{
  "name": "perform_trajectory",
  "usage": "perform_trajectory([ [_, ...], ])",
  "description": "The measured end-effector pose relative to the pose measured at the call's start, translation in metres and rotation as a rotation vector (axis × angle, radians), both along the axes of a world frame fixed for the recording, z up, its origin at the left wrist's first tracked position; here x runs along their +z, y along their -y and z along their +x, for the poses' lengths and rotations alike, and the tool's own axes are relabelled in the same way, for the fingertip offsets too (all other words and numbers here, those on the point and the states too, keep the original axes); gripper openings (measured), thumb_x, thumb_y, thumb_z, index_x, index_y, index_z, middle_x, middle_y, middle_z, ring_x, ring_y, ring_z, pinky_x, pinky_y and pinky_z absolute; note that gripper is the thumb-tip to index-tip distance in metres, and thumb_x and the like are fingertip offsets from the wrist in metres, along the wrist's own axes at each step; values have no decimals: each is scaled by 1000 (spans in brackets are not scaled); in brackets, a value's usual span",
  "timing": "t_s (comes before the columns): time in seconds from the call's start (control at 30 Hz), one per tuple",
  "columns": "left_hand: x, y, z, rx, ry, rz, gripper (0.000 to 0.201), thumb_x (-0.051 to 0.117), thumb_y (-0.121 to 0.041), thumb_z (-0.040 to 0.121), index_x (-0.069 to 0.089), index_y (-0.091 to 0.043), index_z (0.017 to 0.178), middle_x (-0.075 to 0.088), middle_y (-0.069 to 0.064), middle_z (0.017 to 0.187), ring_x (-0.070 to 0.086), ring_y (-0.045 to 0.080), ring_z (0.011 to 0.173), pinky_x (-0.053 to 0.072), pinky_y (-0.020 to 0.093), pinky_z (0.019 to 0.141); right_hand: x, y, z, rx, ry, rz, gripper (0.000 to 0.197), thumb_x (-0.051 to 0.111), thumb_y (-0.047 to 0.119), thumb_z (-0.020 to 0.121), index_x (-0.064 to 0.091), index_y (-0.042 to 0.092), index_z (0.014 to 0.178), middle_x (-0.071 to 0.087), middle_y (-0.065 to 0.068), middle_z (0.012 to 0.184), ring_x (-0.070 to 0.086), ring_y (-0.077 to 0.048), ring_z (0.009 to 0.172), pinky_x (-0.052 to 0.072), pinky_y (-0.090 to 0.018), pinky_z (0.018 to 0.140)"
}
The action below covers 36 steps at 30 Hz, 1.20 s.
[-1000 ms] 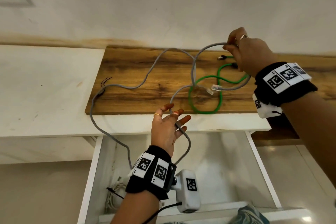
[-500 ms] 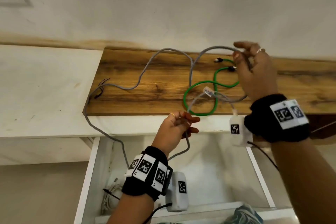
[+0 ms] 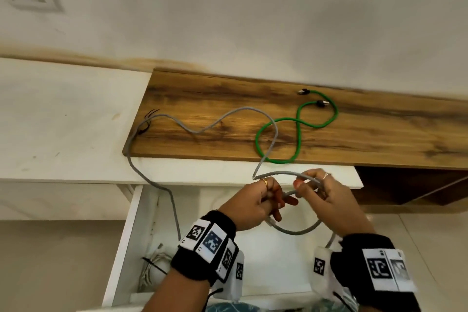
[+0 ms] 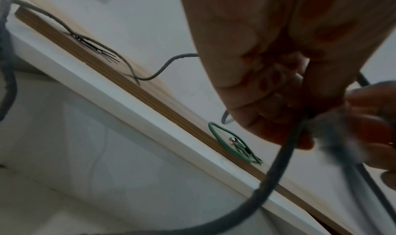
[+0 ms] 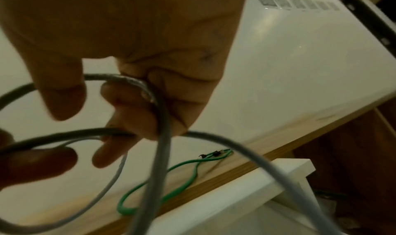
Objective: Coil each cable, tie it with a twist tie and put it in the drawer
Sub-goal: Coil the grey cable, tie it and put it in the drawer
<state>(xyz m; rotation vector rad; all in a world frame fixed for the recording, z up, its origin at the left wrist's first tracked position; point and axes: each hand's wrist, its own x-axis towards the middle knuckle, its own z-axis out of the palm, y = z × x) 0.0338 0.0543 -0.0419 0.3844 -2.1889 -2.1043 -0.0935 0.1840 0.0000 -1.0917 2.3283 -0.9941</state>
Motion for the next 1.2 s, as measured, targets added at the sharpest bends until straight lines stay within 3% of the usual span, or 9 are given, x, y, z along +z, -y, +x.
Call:
perform_trajectory([
  [0.17, -5, -1, 0, 36, 42, -74, 26, 54, 6, 88, 53, -17, 76, 73, 10, 94, 70, 17, 92, 54, 38, 89, -8, 1, -10, 84, -171, 250, 31, 53, 41, 92, 59, 33, 63, 55, 5, 67, 53, -6, 67, 34, -18, 57],
  [0.23, -8, 1, 1, 32, 37, -76, 26, 61, 4, 85, 54, -18, 74, 72, 16, 98, 70, 16, 95, 54, 35, 90, -8, -10, -26, -124, -223, 174, 37, 48, 43, 94, 63, 21, 67, 60, -6, 70, 57, -27, 74, 39, -33, 62],
  [0.33, -12, 7, 5, 60, 21, -140, 26, 63, 1, 85, 54, -20, 74, 73, 12, 98, 69, 12, 94, 55, 31, 88, 7, -34, -46, -521, -309, 41, 50, 41, 46, 96, 57, 5, 72, 56, -14, 68, 57, -38, 76, 36, -36, 61],
  [0.5, -17, 19, 7, 201, 38, -275, 28, 61, -2, 86, 54, -27, 75, 73, 1, 94, 69, 9, 93, 54, 34, 89, 2, -69, -80, -962, -304, -112, 84, 15, 83, 78, 61, 12, 85, 62, -16, 75, 58, -41, 74, 50, -51, 70],
  [0.57, -17, 20, 7, 216, 50, -346, 26, 64, -10, 87, 52, -32, 78, 72, -3, 98, 66, 6, 94, 52, 30, 87, 4, -67, -75, -1028, -319, -156, 77, 20, 78, 81, 62, 15, 89, 63, -14, 79, 59, -41, 76, 50, -53, 71],
  [0.73, -27, 22, 7, 222, 255, -569, 19, 63, -28, 88, 58, -21, 105, 56, -4, 112, 53, 10, 103, 37, 19, 82, 29, -51, -49, -885, -452, -244, 58, 29, 50, 91, 65, 5, 87, 60, -19, 80, 55, -40, 77, 46, -49, 70],
  [0.9, -30, 50, 19, 664, 329, -440, 14, 58, -7, 90, 60, -10, 104, 60, 5, 106, 57, 17, 93, 39, 21, 78, 24, -50, -48, -831, -445, -259, 47, 35, 35, 95, 59, 0, 77, 51, -17, 71, 44, -30, 66, 31, -33, 61],
  [1.07, -23, 95, 28, 1061, 315, -328, 26, 54, 0, 90, 58, -1, 115, 62, 13, 116, 57, 27, 108, 40, 28, 90, 17, -48, -53, -820, -434, -307, 44, 37, 32, 97, 55, 2, 71, 49, -17, 67, 42, -31, 62, 25, -32, 53],
  [1.2, -32, 141, 18, 1065, 348, -559, 37, 52, -4, 90, 50, 0, 127, 47, 18, 131, 49, 33, 117, 38, 39, 104, 14, -39, -55, -784, -439, -251, 44, 33, 37, 94, 55, 5, 72, 49, -15, 70, 41, -28, 65, 28, -33, 59],
])
